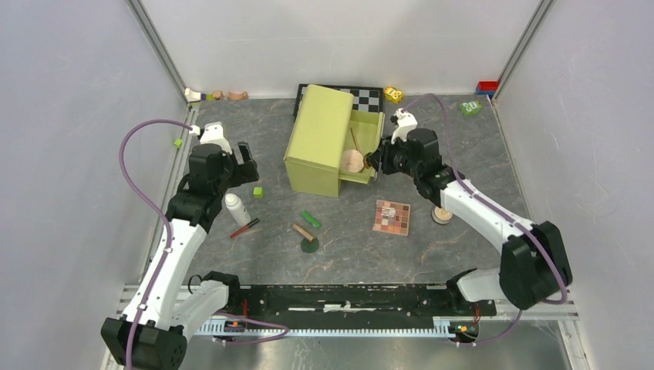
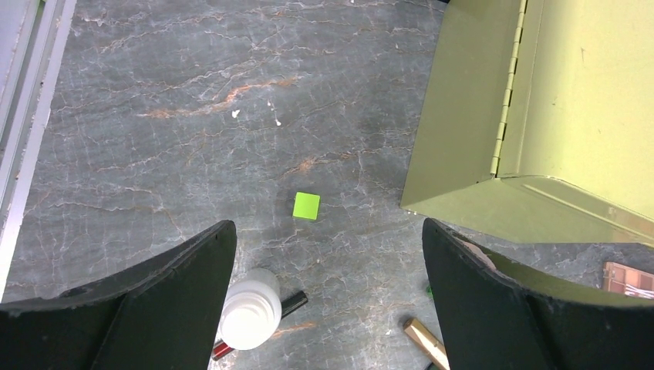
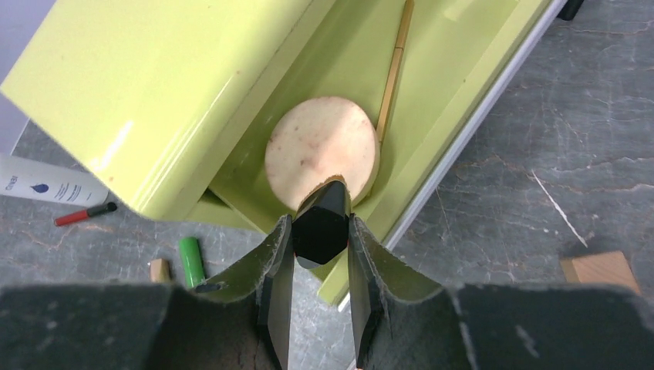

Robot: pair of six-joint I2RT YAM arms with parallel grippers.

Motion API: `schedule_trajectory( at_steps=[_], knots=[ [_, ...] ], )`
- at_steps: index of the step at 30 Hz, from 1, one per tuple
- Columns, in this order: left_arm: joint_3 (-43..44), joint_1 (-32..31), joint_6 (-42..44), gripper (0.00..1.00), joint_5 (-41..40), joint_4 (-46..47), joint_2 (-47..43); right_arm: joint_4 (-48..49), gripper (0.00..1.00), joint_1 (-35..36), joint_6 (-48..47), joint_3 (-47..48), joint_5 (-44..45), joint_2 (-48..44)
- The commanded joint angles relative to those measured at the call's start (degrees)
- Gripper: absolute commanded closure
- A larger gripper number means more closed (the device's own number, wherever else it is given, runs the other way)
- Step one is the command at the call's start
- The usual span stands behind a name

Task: Organize the makeup
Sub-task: Place the makeup tool in the drawer.

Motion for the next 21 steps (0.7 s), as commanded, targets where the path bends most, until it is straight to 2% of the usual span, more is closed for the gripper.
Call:
schedule_trajectory(
  at_steps=[1,4,8,11,16,21],
  knots=[
    [0.11,-0.26,2.7,0.04,-0.33,2.38,-0.72,0.15,0.79,-1.14,1.06,6.16,-3.31,5.5],
    [0.11,-0.27,2.7,0.04,-0.3,2.41,-0.73,1.67,0.73,-1.22,1.51,8.32,-4.13,8.62],
    [0.03,-0.26,2.7,0.04,-0.39,2.38,-0.77,0.72,0.5,-1.3,0.71,11.81,-3.19,11.28],
    [0.02,-0.26,2.63,0.04,-0.44,2.41,-0.66,0.8,0.41,-1.34,0.0,12.25,-1.81,10.24],
    [0.11,-0.26,2.61,0.04,0.02,2.41,-0.38,-0.71,0.36,-1.43,-1.92,11.54,1.5,7.04],
    [0.11,-0.31,2.61,0.04,0.12,2.41,-0.3,-1.61,0.41,-1.46,-3.74,7.56,3.51,1.9]
  ],
)
